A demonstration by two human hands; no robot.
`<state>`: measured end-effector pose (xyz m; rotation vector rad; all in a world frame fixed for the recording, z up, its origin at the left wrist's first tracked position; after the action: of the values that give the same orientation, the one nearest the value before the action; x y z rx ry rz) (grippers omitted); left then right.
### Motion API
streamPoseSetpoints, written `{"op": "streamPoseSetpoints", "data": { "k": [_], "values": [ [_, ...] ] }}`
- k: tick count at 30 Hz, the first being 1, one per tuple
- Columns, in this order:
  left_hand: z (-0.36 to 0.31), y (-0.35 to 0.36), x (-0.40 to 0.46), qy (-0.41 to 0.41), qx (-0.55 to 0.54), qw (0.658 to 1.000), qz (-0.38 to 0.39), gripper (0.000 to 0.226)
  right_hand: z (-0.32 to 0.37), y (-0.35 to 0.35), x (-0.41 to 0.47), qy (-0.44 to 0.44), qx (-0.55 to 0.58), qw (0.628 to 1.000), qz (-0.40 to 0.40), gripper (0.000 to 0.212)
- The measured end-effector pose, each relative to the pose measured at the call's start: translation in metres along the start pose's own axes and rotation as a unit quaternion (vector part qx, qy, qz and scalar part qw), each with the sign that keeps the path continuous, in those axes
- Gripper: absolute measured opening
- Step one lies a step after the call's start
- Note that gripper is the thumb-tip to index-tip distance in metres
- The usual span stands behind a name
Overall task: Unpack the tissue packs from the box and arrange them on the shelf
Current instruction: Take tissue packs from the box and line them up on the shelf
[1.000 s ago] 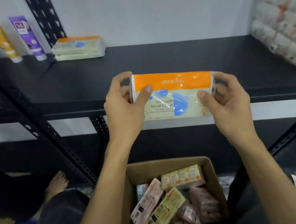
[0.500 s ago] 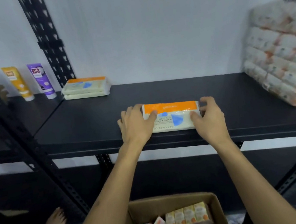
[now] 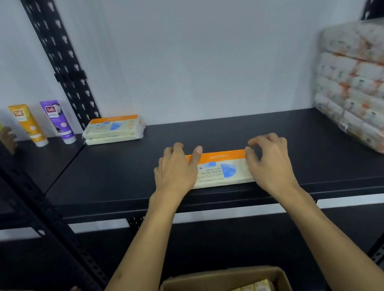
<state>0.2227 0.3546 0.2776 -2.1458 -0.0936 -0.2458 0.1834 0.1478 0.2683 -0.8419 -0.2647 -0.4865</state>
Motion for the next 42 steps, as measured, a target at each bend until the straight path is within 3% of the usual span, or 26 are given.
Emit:
{"op": "streamPoseSetpoints", "data": {
  "k": [3, 5, 7, 9, 16, 26, 28, 32, 36, 39, 42],
  "values": [
    [-0.016, -0.001, 0.0, 0.117, 0.041, 0.992, -0.038, 0.05, 0.017, 0.003, 0.006, -0.086, -0.026, 0.996, -0.025, 0.023],
    [-0.025, 0.006, -0.004, 0.197, 0.086, 0.976, -0.034, 0.044, 0.024, 0.012, 0.006, -0.137, -0.071, 0.988, 0.024, 0.029],
    [-0.024, 0.017, -0.008, 0.226, 0.141, 0.964, -0.002, 0.045, 0.021, 0.025, 0.005, -0.171, -0.133, 0.971, 0.105, 0.037],
    [-0.018, 0.026, -0.01, 0.222, 0.176, 0.959, 0.024, 0.047, 0.012, 0.033, 0.002, -0.174, -0.176, 0.957, 0.153, 0.041],
    [-0.001, 0.028, -0.013, 0.19, 0.135, 0.97, 0.064, 0.056, 0.002, 0.031, -0.003, -0.14, -0.2, 0.953, 0.179, 0.054],
    [0.02, 0.015, -0.019, 0.037, 0.037, 0.997, 0.059, 0.06, -0.021, 0.008, 0.002, 0.004, -0.095, 0.972, 0.216, 0.054],
    [0.021, 0.008, -0.019, 0.054, 0.016, 0.997, 0.061, 0.059, -0.013, 0.006, 0.004, 0.007, -0.073, 0.975, 0.209, 0.053],
    [0.013, 0.004, -0.021, 0.138, 0.11, 0.984, 0.014, 0.058, 0.018, 0.01, 0.004, -0.076, -0.056, 0.983, 0.16, 0.05],
    [-0.004, 0.014, -0.019, 0.212, 0.134, 0.967, 0.043, 0.055, 0.035, 0.033, 0.012, -0.176, -0.1, 0.955, 0.215, 0.05],
    [-0.005, 0.024, -0.015, 0.211, 0.149, 0.963, 0.077, 0.054, 0.027, 0.042, 0.016, -0.19, -0.138, 0.937, 0.259, 0.049],
    [0.001, 0.027, -0.013, 0.209, 0.162, 0.963, 0.056, 0.053, 0.016, 0.041, 0.011, -0.187, -0.139, 0.935, 0.266, 0.05]
  ]
}}
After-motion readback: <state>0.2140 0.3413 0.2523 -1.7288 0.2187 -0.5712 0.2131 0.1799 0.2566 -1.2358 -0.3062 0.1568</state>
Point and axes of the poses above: each hand's wrist, its own x-axis towards the middle knuckle, its own y-axis out of the palm, z = x × y, the point moved 1 cm from there along x, towards the middle knuckle, and after that the axes turned 2 degrees about y, right-handed, at the moved point
